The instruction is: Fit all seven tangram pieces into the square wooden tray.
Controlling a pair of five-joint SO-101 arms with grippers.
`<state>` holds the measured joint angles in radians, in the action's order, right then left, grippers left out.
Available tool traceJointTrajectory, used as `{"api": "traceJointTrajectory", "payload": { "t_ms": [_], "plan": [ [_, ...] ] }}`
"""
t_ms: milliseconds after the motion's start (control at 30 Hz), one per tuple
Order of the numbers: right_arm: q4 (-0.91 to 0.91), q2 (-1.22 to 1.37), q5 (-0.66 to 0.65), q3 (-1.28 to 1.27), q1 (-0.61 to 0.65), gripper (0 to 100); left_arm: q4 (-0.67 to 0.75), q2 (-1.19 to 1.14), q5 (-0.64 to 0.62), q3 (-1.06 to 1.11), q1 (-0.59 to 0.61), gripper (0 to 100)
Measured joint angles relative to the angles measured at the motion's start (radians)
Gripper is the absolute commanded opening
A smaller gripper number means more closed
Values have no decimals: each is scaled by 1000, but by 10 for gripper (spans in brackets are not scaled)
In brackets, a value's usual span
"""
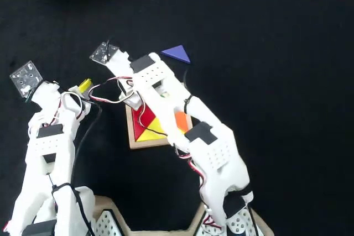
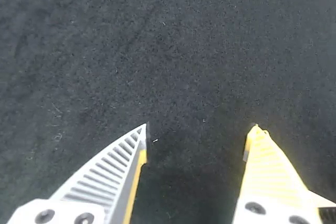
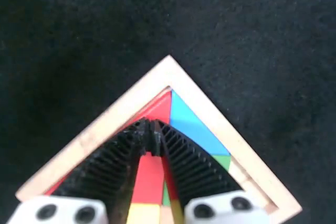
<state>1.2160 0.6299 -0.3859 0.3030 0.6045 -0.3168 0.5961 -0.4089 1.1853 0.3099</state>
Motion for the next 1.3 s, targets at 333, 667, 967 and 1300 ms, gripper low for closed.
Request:
{"api": "traceJointTrajectory", "payload": {
  "t_ms": [333, 667, 967, 1300],
  "plan": [
    [-78, -206, -14, 0, -298, 15, 0, 0, 0, 0, 0, 292],
    [-143, 49, -186, 124, -376, 268, 0, 0, 0, 0, 0, 292],
    [-144, 169, -324, 261, -351, 269, 0, 0, 17, 0, -23, 292],
    [-152, 304, -459, 354, -342, 269, 0, 0, 17, 0, -23, 292]
  ]
}}
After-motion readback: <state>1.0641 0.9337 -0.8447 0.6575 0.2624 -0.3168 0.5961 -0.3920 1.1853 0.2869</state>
